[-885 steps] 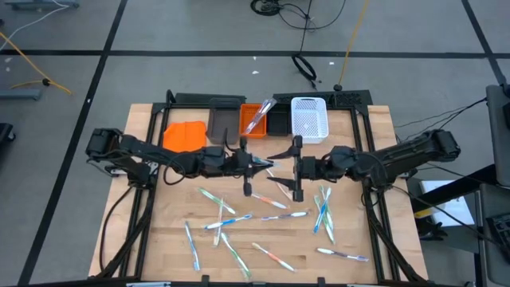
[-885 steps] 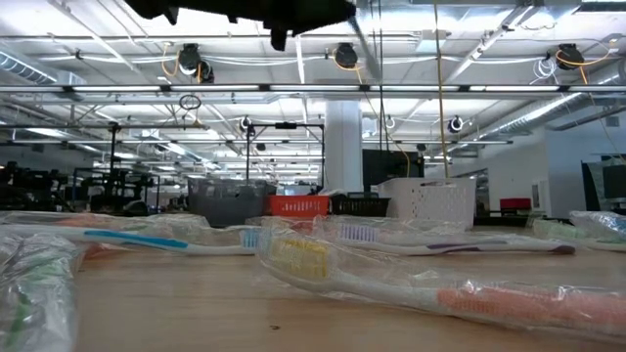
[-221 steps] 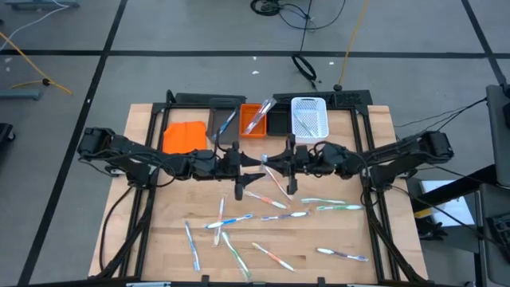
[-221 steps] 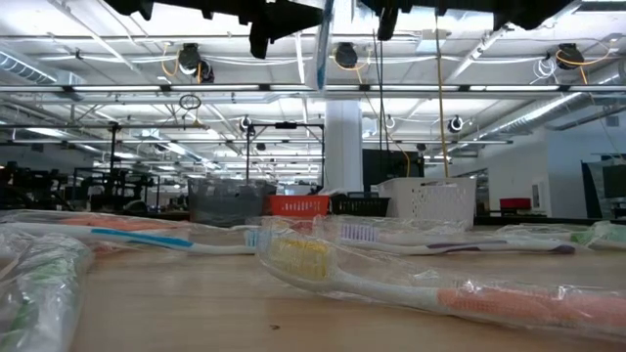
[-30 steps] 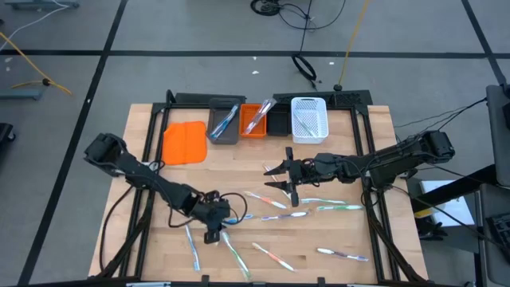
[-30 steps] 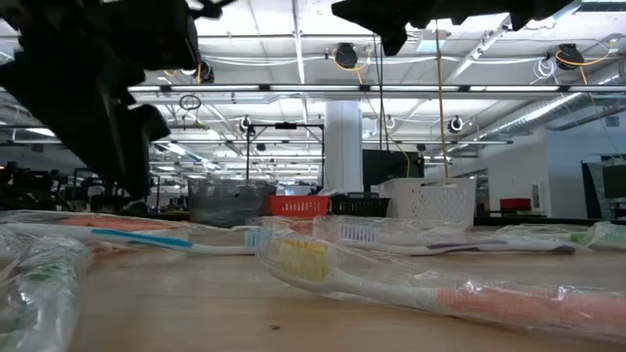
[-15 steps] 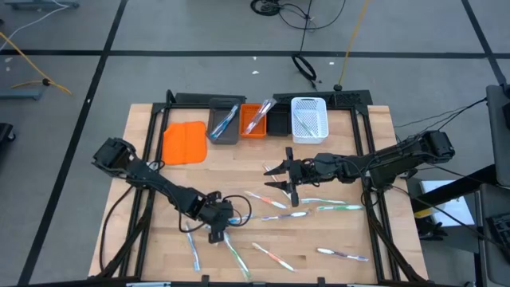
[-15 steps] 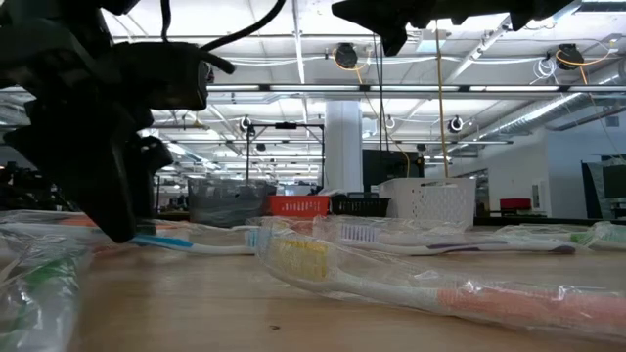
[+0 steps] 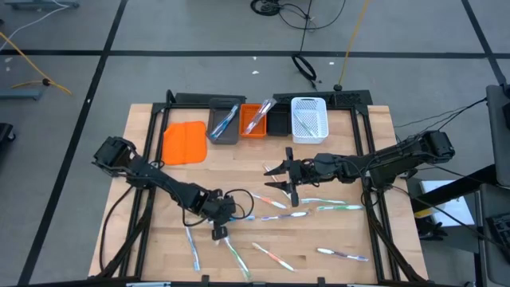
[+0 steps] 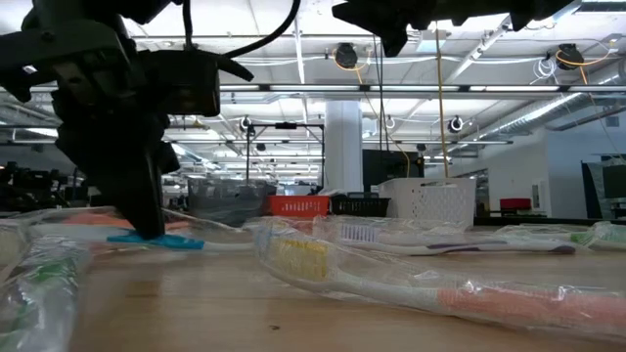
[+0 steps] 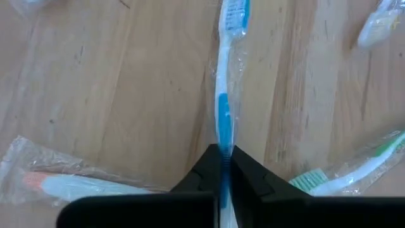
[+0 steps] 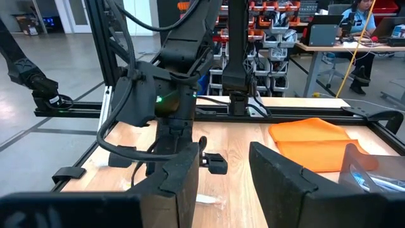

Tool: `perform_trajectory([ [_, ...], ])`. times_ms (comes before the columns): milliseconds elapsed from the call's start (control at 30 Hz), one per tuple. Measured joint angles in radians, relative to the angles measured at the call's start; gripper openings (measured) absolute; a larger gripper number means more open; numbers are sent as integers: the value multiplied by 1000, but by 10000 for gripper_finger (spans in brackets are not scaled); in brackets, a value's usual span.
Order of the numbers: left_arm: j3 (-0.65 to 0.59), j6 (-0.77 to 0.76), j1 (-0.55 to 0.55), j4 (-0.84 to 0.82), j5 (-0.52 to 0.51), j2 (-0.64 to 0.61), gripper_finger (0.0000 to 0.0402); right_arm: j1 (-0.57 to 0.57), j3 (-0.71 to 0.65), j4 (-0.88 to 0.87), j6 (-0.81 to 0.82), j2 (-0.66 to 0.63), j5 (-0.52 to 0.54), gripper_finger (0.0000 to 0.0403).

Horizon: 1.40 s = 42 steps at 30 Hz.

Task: Pick & Place Toothbrushes
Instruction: Put the blue toothbrush into the gray bin

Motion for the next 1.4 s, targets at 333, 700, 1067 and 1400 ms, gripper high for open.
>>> perform_trajectory([
  [333,-2,8,3,-7,-45,-63,1,0,0,-5,2,0,0,132],
  [700,-2,55,3,1,-285,-244,1,0,0,-16,2,0,0,132],
  [1067,-2,208,1,57,-418,-368,1,0,0,-26,0,0,0,132],
  [1400,-2,350,2,179,-473,-371,0,0,0,-26,-1,0,0,132],
])
